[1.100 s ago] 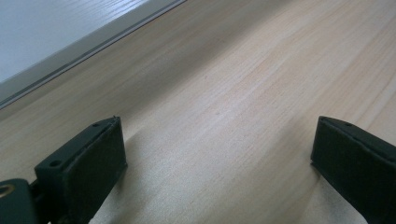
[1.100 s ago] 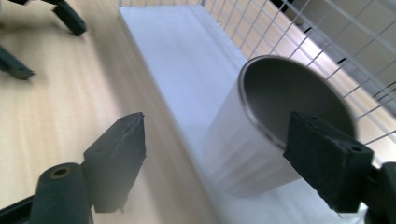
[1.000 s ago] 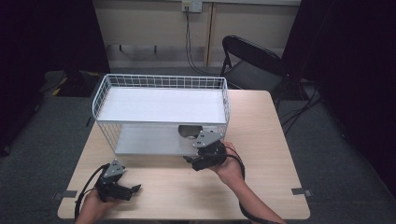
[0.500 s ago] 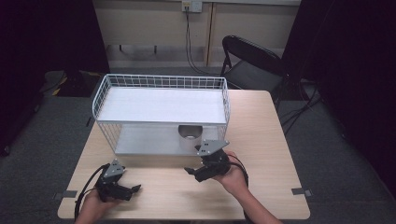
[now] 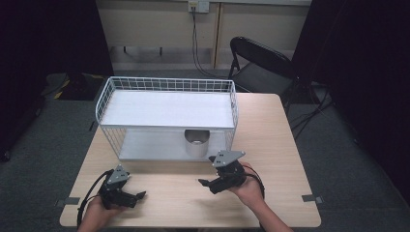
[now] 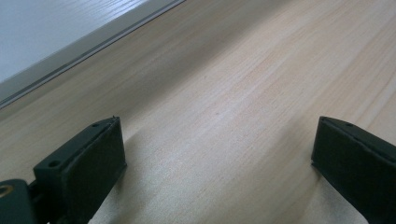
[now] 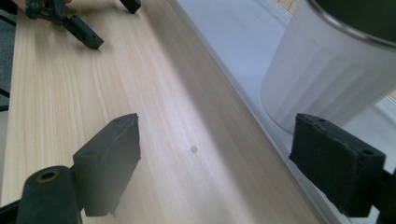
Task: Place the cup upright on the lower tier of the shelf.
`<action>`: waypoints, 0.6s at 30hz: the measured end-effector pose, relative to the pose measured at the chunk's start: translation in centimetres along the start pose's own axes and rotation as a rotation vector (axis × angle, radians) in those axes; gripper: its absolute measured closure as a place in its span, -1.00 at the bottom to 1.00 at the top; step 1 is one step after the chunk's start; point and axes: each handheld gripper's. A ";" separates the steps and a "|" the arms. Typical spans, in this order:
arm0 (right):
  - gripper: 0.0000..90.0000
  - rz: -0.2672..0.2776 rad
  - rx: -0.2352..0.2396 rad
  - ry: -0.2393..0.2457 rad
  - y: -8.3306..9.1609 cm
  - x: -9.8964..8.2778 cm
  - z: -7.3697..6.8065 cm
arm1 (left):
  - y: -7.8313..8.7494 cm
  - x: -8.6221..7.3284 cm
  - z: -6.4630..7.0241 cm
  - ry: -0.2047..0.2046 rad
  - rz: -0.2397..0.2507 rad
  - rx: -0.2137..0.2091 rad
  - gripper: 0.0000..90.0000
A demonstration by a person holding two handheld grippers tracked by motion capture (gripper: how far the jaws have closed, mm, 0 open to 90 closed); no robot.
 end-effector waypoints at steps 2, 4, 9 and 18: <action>-0.67 -0.001 0.001 -0.007 0.2 -0.3 0.0 | 0.0 0.0 0.0 0.001 0.000 0.000 -0.95; -0.67 -0.002 0.003 -0.014 0.3 -0.7 0.1 | 0.0 0.0 0.0 0.000 0.000 0.000 -0.95; -0.67 -0.009 0.011 -0.020 0.7 -1.8 0.2 | 0.0 0.0 0.0 0.000 0.000 0.000 -0.95; -0.67 -0.024 0.004 -0.042 1.5 -3.7 0.6 | 0.0 0.0 0.0 0.000 0.000 0.000 -0.95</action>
Point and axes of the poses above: each handheld gripper's, and its own axes: y roughly backward along the jaws, x roughly out of its top, z roughly to its right, and after that the axes turned 2 degrees about -z, right-handed
